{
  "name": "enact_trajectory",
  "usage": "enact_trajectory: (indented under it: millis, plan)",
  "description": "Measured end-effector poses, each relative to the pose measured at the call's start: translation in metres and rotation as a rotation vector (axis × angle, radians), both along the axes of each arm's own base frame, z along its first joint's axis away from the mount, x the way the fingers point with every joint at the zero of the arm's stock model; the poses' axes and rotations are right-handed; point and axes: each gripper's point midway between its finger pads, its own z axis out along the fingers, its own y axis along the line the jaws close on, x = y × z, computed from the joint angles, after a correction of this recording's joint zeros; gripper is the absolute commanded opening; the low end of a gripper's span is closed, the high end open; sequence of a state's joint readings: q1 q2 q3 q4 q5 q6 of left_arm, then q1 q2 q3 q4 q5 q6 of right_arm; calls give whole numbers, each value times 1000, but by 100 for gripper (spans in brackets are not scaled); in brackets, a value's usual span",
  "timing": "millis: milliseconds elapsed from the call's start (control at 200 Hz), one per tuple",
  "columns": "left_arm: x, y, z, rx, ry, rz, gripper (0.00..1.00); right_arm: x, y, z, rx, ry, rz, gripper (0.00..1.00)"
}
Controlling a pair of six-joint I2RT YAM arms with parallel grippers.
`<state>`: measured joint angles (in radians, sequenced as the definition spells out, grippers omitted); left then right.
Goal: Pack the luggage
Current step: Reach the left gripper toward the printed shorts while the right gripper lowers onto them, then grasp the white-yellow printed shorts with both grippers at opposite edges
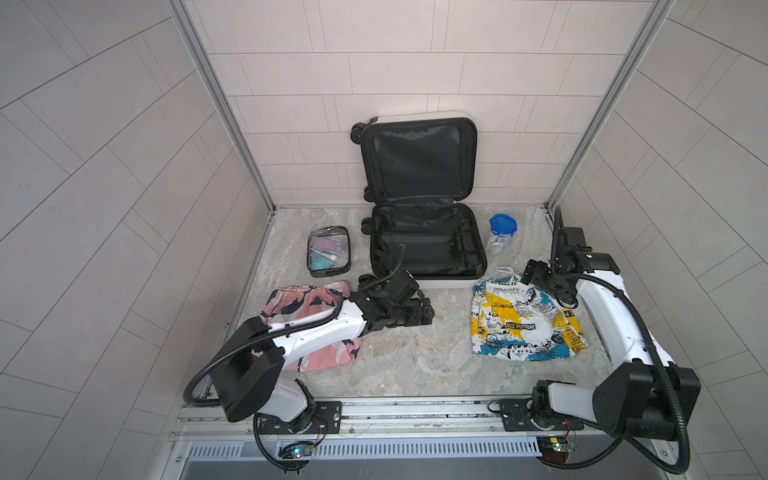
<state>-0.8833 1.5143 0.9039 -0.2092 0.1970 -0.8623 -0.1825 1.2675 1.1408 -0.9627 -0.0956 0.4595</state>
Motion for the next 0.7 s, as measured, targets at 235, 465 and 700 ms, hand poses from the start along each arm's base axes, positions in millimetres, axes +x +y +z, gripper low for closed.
enact_trajectory:
  millis: [235, 465, 700]
  plan:
    - [-5, -43, -35, 0, 83, -91, 93, -20, -30, -16, 87, 33, -135, 91]
    - [-2, -102, -49, -92, 91, -162, 93, -35, -44, -35, 143, 82, -220, 90]
    - [9, -157, -45, -197, 55, -183, 92, -44, -71, -62, 178, 147, -338, 89]
